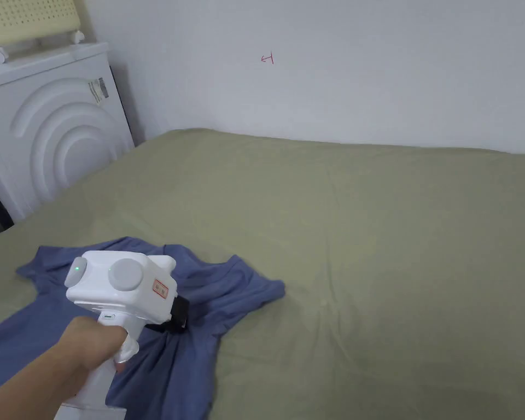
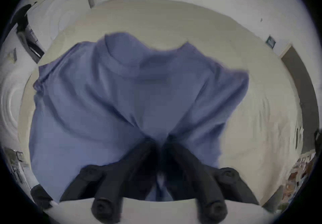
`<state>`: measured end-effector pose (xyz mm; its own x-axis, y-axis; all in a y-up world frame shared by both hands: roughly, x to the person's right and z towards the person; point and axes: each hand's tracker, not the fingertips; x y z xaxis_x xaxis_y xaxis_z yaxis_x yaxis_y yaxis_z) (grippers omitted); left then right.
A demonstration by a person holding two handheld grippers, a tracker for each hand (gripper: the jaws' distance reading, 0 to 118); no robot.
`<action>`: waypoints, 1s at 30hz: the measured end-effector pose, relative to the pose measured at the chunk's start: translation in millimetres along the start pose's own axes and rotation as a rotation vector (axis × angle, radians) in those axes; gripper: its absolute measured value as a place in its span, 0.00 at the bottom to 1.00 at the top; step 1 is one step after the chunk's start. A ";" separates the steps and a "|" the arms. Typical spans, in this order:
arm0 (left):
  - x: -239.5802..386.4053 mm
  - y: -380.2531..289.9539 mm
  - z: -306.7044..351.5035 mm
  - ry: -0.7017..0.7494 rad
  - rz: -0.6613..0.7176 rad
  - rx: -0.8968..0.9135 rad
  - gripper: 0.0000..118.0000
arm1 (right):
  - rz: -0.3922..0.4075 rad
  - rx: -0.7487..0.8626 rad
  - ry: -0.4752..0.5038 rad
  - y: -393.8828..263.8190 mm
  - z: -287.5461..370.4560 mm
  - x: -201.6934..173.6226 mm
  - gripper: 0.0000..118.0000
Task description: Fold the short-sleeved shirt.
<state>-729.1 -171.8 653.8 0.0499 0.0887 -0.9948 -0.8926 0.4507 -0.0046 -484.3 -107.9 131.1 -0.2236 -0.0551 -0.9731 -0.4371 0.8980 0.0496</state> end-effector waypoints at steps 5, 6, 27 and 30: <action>29.1 23.9 55.5 -0.059 0.000 0.121 0.06 | -0.017 0.040 -0.036 6.9 40.3 14.2 0.00; 42.4 27.4 68.6 -0.092 -0.008 0.159 0.06 | -0.014 0.045 -0.051 10.1 48.2 16.1 0.00; 541.8 -82.7 39.8 -0.789 -0.739 -0.077 0.08 | -0.213 0.040 -0.586 -40.1 237.3 136.4 0.00; 545.7 -106.3 25.9 -0.742 -0.731 -0.037 0.63 | -0.229 0.035 -0.600 -47.2 242.5 142.5 0.00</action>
<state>-595.4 -148.4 114.0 0.8354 0.3346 -0.4361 -0.5467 0.5881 -0.5960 -284.2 -52.3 -64.5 0.4025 -0.0028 -0.9154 -0.3852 0.9066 -0.1722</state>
